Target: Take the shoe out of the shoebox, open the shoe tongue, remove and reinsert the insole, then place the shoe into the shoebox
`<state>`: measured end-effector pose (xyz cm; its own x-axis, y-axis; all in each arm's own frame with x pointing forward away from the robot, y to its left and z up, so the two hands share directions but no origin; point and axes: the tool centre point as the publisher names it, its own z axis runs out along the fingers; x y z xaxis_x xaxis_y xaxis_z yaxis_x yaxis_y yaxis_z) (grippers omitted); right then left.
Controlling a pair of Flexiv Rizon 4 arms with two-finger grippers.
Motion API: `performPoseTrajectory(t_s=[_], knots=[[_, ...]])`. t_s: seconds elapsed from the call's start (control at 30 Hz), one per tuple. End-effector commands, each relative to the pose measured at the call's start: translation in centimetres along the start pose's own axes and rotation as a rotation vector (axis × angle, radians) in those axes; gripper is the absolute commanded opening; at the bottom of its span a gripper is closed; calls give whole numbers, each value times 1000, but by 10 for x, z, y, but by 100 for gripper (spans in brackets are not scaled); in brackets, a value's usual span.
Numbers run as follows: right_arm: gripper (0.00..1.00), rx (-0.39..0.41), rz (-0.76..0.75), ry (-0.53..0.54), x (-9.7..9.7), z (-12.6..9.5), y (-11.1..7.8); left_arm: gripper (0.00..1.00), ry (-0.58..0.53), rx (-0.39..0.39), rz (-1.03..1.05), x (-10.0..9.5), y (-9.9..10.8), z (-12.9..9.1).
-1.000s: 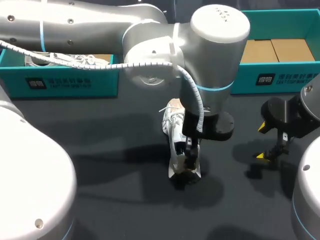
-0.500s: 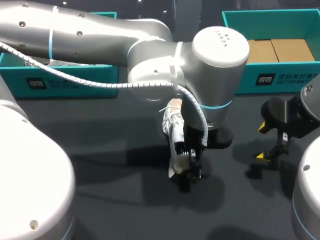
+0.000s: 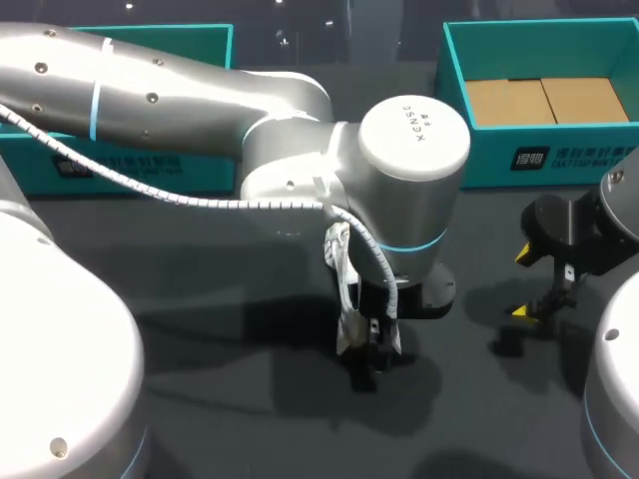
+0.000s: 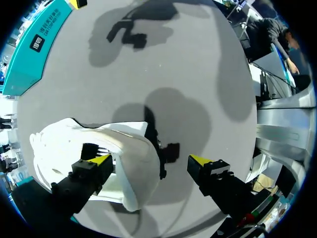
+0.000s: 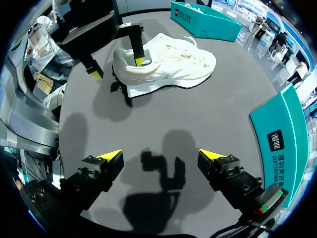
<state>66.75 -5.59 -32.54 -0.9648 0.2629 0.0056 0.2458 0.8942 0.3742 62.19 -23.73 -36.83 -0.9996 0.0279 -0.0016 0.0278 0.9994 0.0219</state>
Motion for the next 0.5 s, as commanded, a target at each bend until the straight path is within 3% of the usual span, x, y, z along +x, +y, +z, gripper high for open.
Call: performPoseTrajectory(t_s=[0.03,0.2,0.5], knots=[[100,0,0,-3,2,-1,-1,100,5,7,5,0,2,5],[100,0,0,-3,2,-1,-1,95,2,15,20,1,3,7],[100,0,0,-3,2,-1,-1,77,-2,14,48,4,4,10]])
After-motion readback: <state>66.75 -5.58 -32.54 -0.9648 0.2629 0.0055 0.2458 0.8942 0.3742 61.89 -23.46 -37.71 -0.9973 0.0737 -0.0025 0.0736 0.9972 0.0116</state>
